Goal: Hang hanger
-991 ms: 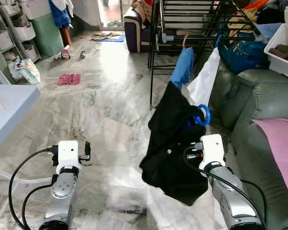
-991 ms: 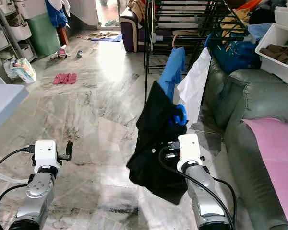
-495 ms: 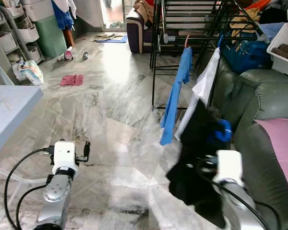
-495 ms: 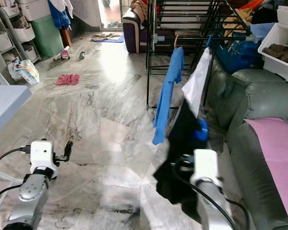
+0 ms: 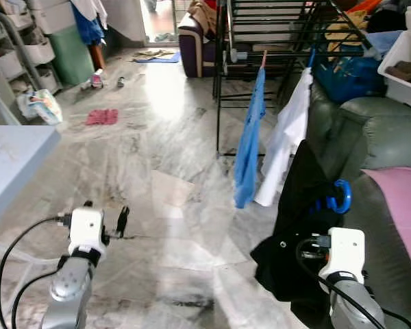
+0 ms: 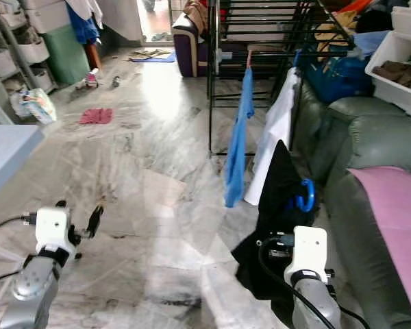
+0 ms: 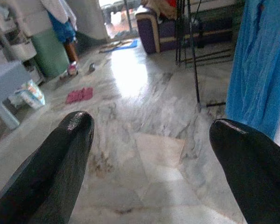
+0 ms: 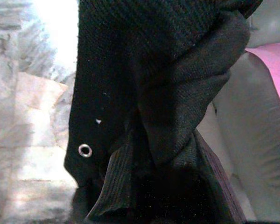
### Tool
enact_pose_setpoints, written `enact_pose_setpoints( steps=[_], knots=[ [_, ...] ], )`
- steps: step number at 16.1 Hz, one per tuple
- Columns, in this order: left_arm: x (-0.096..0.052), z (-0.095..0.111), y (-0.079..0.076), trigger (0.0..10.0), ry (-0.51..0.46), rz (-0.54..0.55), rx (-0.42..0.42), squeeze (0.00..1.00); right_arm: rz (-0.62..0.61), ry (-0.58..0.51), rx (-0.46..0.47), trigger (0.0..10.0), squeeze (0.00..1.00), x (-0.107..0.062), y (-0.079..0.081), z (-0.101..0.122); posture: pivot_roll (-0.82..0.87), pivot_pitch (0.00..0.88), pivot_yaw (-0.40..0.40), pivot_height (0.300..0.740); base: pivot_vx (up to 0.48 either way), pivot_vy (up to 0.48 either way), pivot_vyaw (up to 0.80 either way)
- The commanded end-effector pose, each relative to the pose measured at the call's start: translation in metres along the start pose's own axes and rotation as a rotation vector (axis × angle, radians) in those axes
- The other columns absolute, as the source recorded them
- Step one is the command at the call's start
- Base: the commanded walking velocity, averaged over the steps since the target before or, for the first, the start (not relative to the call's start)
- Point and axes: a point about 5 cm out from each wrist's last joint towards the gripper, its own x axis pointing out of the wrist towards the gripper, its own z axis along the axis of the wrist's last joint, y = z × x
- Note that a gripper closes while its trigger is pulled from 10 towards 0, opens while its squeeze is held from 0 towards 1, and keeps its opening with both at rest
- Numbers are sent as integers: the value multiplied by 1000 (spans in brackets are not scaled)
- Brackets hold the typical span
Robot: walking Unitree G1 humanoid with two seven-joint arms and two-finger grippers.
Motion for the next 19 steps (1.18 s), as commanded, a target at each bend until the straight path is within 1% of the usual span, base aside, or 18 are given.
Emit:
enact_pose_setpoints(
  steps=[1,2,3,5,6,8,10,12,14,15,16,17,18,19],
  knots=[
    [7,10,0,10000,-31,-22,-5,0,-6,-54,8,10000,0,-3,-2,12,-49,0,60,740,0,0,0],
    [11,12,-6,10000,-35,-45,19,0,-1,-63,9,10000,0,-4,-3,15,-65,0,68,740,0,0,0],
    [11,13,-8,10000,-38,-55,26,0,0,-73,8,10000,0,-4,-4,18,-70,0,66,740,0,0,0],
    [4,12,-2,10000,-40,-69,23,0,10,-89,8,10000,0,-8,-4,22,-77,0,62,740,0,0,0],
    [-3,8,3,10000,-32,-81,22,0,21,-101,5,10000,0,-13,-3,23,-77,0,57,740,0,0,0],
    [-7,5,7,10000,-20,-66,28,0,30,-108,14,10000,0,-16,-3,21,-70,0,51,740,0,0,0],
    [-6,8,10,10000,-37,-24,38,0,27,-114,16,10000,0,-15,-5,22,-66,0,50,740,0,0,0],
    [6,26,9,10000,-117,16,33,0,43,-115,37,10000,0,-12,-2,26,-66,0,44,740,0,0,0],
    [14,38,7,10000,-166,30,21,0,52,-118,29,10000,0,-11,0,28,-70,0,38,740,0,0,0],
    [16,40,6,10000,-178,31,20,0,52,-122,26,10000,0,-10,0,29,-70,0,37,740,0,0,0],
    [20,46,6,10000,-192,72,6,0,8,-200,27,10000,0,-9,-5,43,-72,0,37,740,0,0,0],
    [23,55,3,10000,-224,81,-15,0,-18,-261,29,10000,0,-8,-9,55,-72,0,37,740,0,0,0],
    [27,66,-2,10000,-263,86,-35,0,-31,-292,31,10000,0,-7,-12,63,-70,0,37,740,0,0,0],
    [36,89,-11,10000,-344,80,-83,0,-38,-312,31,10000,0,-3,-13,68,-69,0,38,740,0,0,0]
  ],
)
